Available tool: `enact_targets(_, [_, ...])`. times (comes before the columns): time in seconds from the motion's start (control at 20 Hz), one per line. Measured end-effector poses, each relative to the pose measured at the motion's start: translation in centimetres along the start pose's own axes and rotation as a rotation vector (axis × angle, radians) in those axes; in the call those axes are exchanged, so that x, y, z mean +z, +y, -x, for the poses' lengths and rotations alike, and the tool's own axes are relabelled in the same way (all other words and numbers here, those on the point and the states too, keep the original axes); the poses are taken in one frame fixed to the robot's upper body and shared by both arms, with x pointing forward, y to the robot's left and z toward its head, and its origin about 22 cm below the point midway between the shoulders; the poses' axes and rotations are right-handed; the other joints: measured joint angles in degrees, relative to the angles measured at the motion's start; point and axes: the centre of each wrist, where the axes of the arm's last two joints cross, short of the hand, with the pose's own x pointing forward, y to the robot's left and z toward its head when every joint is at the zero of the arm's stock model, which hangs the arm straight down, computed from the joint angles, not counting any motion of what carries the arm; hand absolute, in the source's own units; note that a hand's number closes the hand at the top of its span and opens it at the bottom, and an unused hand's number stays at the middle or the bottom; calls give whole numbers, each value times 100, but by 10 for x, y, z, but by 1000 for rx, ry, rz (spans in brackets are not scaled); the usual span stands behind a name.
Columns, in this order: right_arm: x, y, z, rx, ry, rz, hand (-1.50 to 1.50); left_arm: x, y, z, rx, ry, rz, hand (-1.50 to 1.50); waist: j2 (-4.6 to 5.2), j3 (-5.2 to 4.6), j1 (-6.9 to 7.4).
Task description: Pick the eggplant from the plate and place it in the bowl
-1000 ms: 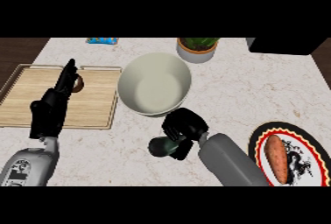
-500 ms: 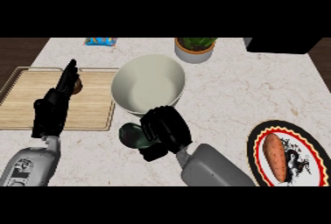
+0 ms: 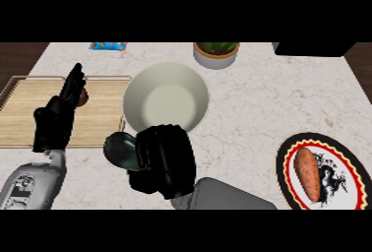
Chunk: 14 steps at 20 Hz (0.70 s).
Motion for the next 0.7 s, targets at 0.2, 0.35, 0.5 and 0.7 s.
enact_targets(0.2, [-7, -6, -22, 13, 11, 101, 150, 0, 0, 0, 7, -8, -4, 0, 57, 6, -30])
enact_targets(0.35, [-21, -7, -27, 41, -18, 171, 150, -1, 1, 0, -2, -15, -13, 0, 97, 10, -25])
enact_targets(0.5, [-38, -9, -22, 47, -9, 237, 150, 1, 2, -3, 2, -22, -18, 0, 121, 14, -38])
enact_targets(0.7, [-64, -10, -10, 110, 34, 312, 150, 3, 2, 1, 5, -20, -19, 0, 144, 17, -75])
